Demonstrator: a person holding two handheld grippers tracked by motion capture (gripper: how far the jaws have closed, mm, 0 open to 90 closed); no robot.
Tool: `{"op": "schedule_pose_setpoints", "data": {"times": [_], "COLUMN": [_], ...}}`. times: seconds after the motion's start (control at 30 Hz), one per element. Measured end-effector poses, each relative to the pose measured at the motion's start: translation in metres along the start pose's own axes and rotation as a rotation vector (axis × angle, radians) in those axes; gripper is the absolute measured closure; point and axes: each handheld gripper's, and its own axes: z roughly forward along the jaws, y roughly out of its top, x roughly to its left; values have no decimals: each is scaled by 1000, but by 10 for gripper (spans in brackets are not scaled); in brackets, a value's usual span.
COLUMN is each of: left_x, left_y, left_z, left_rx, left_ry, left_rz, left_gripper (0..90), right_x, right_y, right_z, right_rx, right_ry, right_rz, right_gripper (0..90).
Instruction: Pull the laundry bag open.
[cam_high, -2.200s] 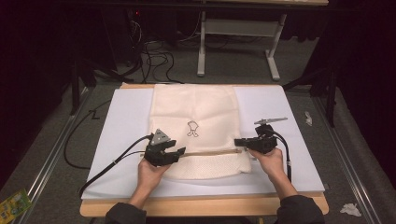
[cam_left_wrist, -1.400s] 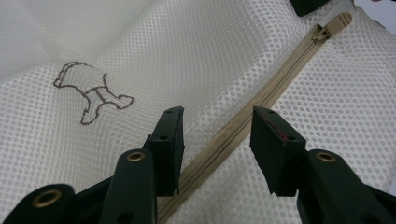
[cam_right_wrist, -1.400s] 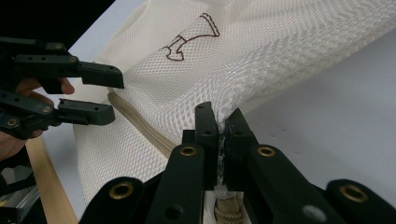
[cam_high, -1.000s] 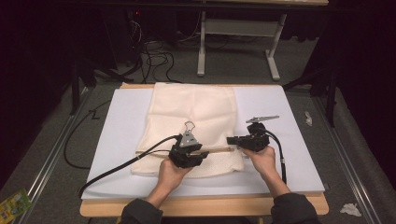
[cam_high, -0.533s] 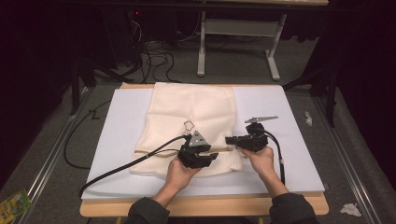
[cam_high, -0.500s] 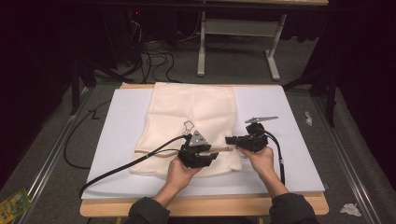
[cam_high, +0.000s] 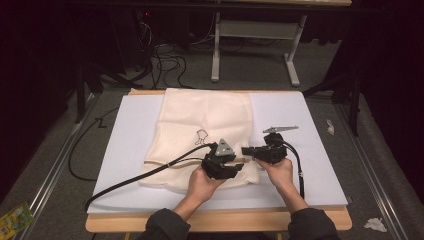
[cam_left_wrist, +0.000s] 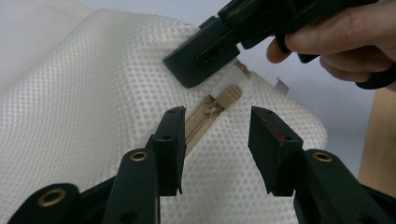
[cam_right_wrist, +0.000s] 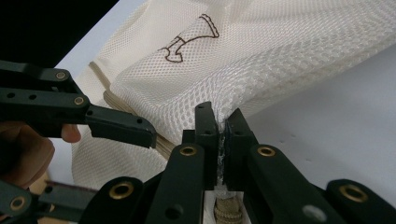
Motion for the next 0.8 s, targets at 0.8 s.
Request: {"op": "schedule_pose_setpoints", "data": {"times": [0.8], "left_x": [-5], "left_y": [2], "left_z": [24], "left_rx": [37], "left_ry": [39], "left_rz": [-76], "left_gripper": [525], "right_x": [5], "right_y": [-2], "right_z": [3], "right_rx": [-23], "right_ry": [-10], "right_rz": [6], "right_gripper": [886]}}
